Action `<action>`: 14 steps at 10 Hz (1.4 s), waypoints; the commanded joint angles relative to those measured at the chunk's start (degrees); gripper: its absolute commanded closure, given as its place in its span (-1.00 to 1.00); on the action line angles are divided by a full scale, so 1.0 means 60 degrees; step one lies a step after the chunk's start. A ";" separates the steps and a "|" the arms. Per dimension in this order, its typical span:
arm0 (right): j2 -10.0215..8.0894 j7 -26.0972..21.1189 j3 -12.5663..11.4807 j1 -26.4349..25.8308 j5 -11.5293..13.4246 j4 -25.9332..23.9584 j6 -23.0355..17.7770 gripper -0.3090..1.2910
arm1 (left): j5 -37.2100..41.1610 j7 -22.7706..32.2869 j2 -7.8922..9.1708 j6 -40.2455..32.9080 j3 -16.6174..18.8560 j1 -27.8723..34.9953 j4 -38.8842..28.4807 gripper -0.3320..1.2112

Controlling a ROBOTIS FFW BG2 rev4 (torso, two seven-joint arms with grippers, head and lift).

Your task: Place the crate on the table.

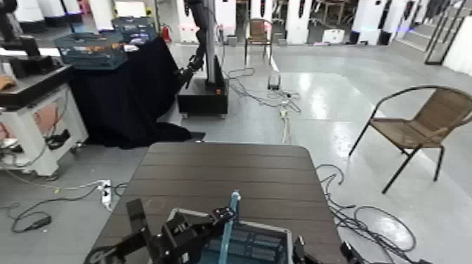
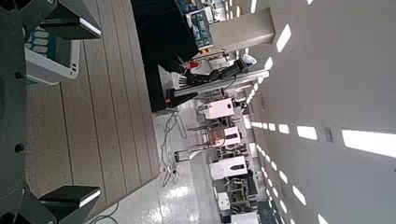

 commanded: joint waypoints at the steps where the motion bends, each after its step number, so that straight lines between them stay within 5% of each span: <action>1: 0.0000 0.0000 0.0000 0.0000 0.0000 0.0000 -0.0015 -0.46 | -0.0007 -0.0011 -0.0011 -0.0032 -0.0004 0.0000 0.0031 0.98; 7: 0.0029 0.0000 0.0000 0.0000 -0.0015 0.0029 0.0000 -0.46 | 0.0007 -0.0114 -0.0040 -0.0222 -0.0165 -0.0131 0.0236 0.98; 14: 0.0044 0.0000 0.0015 0.0000 -0.0044 0.0044 -0.0030 -0.46 | -0.0007 -0.0934 0.0165 -0.0208 -0.0883 -0.1831 0.2038 0.98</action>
